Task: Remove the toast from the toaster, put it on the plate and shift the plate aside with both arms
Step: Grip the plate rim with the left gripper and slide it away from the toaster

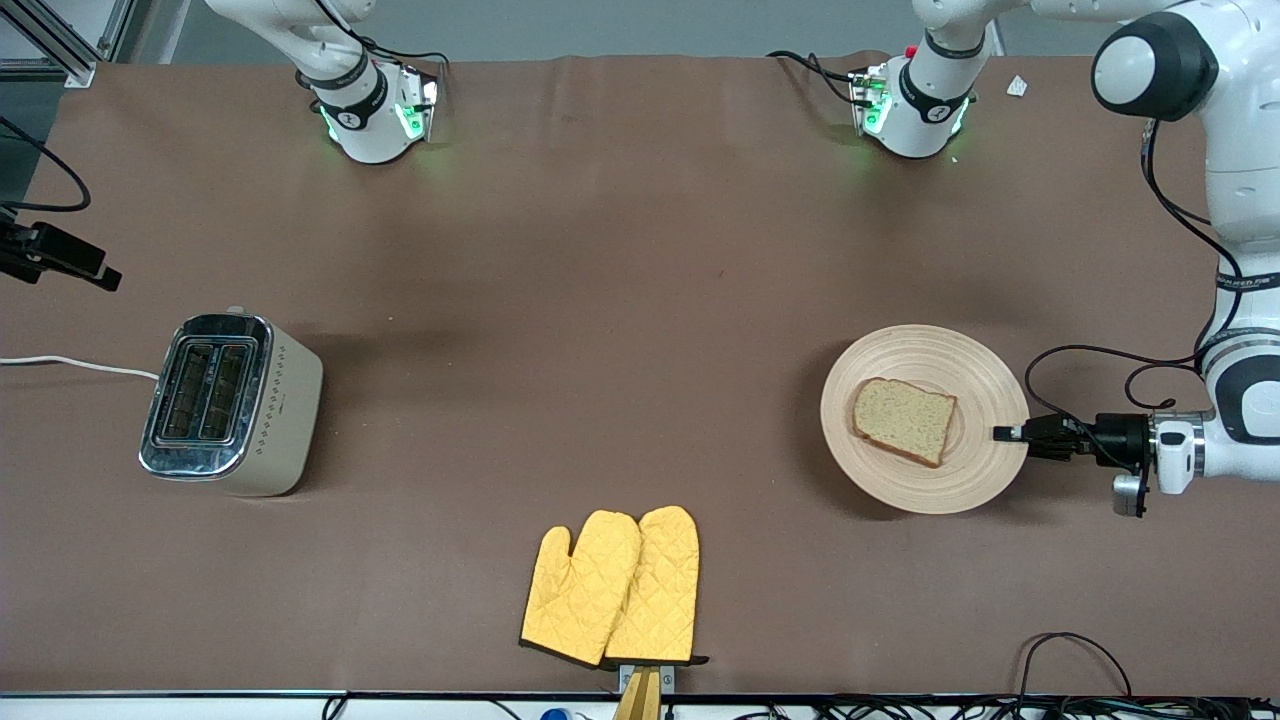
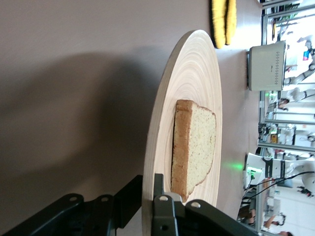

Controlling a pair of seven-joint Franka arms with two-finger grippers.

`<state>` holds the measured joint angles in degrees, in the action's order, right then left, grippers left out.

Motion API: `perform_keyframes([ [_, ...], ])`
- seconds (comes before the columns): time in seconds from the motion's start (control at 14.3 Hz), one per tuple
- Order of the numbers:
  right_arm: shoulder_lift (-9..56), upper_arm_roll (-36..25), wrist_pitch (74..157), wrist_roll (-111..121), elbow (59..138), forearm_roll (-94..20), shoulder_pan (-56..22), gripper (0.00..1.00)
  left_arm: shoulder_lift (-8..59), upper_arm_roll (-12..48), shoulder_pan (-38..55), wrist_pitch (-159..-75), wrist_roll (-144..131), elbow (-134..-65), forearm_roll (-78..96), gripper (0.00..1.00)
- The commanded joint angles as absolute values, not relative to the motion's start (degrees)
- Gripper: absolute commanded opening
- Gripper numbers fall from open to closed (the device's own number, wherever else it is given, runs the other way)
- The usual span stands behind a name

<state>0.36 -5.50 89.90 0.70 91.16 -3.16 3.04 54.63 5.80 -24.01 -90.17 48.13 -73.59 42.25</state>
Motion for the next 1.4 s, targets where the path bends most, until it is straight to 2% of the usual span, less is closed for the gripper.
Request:
perform_keyframes([
  [0.0,-0.5,-5.5,89.7,0.0,91.8,-4.0,2.8,1.00,58.4,6.9,-25.7,-88.6,48.0,-71.7,42.9,0.00],
  [0.21,-0.5,-5.5,89.8,-0.1,91.8,-4.0,2.8,1.00,59.5,6.9,-26.3,-88.6,47.8,-71.7,43.3,0.00],
  [0.28,-0.5,-5.5,89.9,0.0,91.8,-4.0,2.8,1.00,59.6,6.9,-26.3,-88.6,47.7,-71.7,43.3,0.04],
  [0.35,-0.4,-5.5,89.9,0.0,91.8,-4.0,2.8,1.00,59.5,6.9,-26.3,-88.6,47.8,-71.7,43.3,0.25],
  [0.42,-0.5,-5.5,89.9,0.0,91.8,-4.0,2.8,1.00,59.2,6.9,-26.3,-88.6,47.7,-71.7,43.2,0.65],
  [0.49,-0.4,-5.5,89.9,0.0,91.8,-4.0,2.8,1.00,58.7,6.7,-26.1,-88.6,47.2,-71.7,42.9,0.99],
  [0.63,-0.5,-5.5,90.0,-0.1,91.8,-4.0,2.7,1.00,57.0,6.6,-25.1,-88.5,44.6,-70.1,39.4,1.00],
  [0.84,-0.5,-5.5,90.1,-0.1,91.8,-4.0,2.7,1.00,51.6,6.9,-18.7,-89.0,38.9,-65.1,29.6,1.00],
  [1.33,-0.4,-5.5,90.2,-0.1,91.8,-4.0,2.5,1.00,33.9,5.9,-1.0,-92.8,23.3,-64.7,8.2,1.00],
])
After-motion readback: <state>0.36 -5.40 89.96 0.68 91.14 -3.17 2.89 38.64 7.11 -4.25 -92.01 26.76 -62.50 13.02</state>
